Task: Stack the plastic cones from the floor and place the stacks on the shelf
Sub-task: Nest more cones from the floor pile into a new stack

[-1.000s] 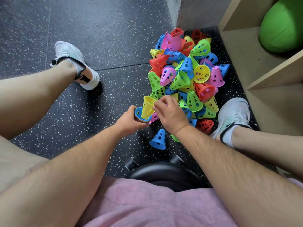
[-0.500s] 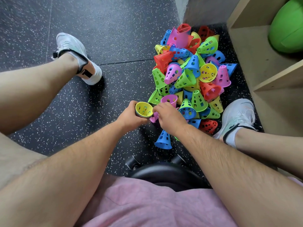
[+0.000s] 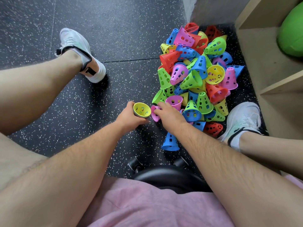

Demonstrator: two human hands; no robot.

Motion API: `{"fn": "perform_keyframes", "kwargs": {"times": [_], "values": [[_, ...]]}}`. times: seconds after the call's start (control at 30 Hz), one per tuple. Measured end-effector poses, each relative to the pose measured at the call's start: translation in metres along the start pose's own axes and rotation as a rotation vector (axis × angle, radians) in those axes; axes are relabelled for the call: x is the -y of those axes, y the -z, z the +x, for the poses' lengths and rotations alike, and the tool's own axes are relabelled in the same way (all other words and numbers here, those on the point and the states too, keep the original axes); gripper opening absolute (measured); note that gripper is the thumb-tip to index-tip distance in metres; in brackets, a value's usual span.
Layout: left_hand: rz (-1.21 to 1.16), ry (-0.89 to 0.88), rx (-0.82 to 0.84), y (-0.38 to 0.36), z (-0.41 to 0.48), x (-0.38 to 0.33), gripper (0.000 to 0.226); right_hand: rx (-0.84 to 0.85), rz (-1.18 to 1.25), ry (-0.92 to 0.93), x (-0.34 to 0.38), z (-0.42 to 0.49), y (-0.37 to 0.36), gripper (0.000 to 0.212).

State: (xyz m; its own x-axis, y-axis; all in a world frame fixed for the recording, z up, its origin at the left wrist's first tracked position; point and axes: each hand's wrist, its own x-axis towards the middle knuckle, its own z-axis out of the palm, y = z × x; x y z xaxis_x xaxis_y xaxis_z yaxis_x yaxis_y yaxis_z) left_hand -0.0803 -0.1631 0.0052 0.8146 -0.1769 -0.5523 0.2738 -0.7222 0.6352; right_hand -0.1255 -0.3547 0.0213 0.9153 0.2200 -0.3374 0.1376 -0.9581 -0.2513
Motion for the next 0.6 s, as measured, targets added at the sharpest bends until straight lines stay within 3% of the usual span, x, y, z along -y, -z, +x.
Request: {"fn": "perform_keyframes", "kwargs": {"times": [0.1,0.2,0.33,0.4,0.5,0.6], "values": [[0.007,0.002,0.000,0.003,0.000,0.003,0.069,-0.058,-0.052,0.014,0.000,0.003,-0.001,0.039],[0.013,0.005,-0.009,0.006,0.001,0.006,0.074,-0.141,0.043,-0.028,-0.006,0.006,-0.003,0.041],[0.017,0.018,-0.007,0.007,0.002,0.008,0.073,-0.401,0.276,-0.153,-0.013,0.012,0.002,0.014],[0.027,0.015,-0.001,0.006,0.001,0.005,0.073,-0.509,0.373,-0.166,-0.015,0.013,0.007,0.015],[0.037,-0.002,0.007,0.001,0.000,0.001,0.070,-0.503,0.393,-0.120,-0.015,0.009,0.013,0.015],[0.025,-0.032,0.018,-0.004,-0.002,-0.005,0.068,-0.352,0.380,-0.038,-0.014,-0.004,0.013,0.019]]}}
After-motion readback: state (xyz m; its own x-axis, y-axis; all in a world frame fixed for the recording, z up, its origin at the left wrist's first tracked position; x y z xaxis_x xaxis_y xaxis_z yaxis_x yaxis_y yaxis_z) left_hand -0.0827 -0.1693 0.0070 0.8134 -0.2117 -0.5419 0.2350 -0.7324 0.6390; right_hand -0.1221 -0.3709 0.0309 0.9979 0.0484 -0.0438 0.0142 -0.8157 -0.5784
